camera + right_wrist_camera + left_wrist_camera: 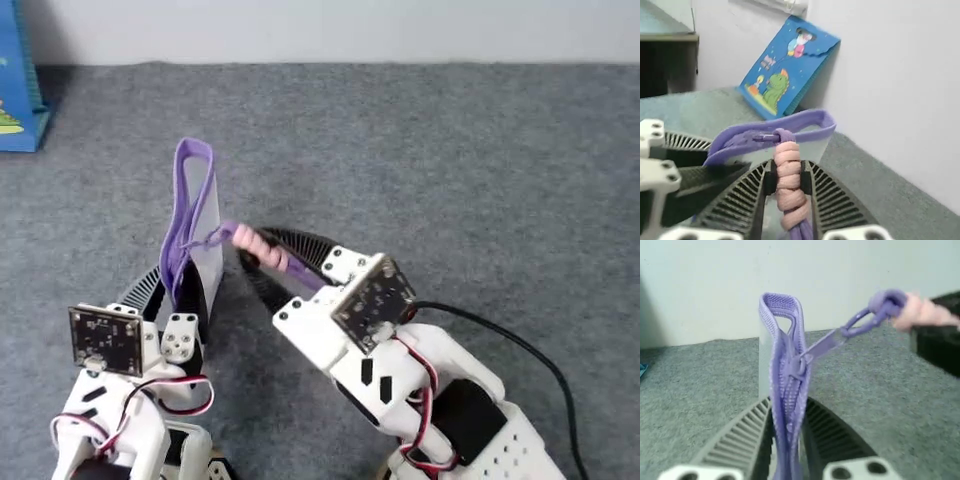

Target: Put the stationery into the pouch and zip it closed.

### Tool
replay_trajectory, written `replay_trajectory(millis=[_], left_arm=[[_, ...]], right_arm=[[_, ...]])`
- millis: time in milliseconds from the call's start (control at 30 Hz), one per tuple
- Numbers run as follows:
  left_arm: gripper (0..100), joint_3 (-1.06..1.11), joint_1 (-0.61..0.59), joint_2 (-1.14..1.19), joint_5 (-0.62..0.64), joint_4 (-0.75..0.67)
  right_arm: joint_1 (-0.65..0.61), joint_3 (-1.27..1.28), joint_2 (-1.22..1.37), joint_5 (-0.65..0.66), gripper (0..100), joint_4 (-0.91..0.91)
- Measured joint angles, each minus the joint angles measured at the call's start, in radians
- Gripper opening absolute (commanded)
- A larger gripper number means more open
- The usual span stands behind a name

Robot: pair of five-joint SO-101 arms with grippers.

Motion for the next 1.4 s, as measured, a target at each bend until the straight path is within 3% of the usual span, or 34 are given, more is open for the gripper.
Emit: replay_trajectory(millis=[633,1167,1400], left_arm=[[1,-0.054,0.0,0.012,0.0,0.064],[1,-0.084,0.0,0.015,0.0,0.107],[1,-0.084,0.0,0.02,0.0,0.107]], right_arm=[[0.21,0.034,0.437,-0.1,0.7,-0.517],[0.313,-0.261,0.937,-0.129,0.7,-0.68],[0.313,-0.354,1.037,-0.129,0.7,-0.684]])
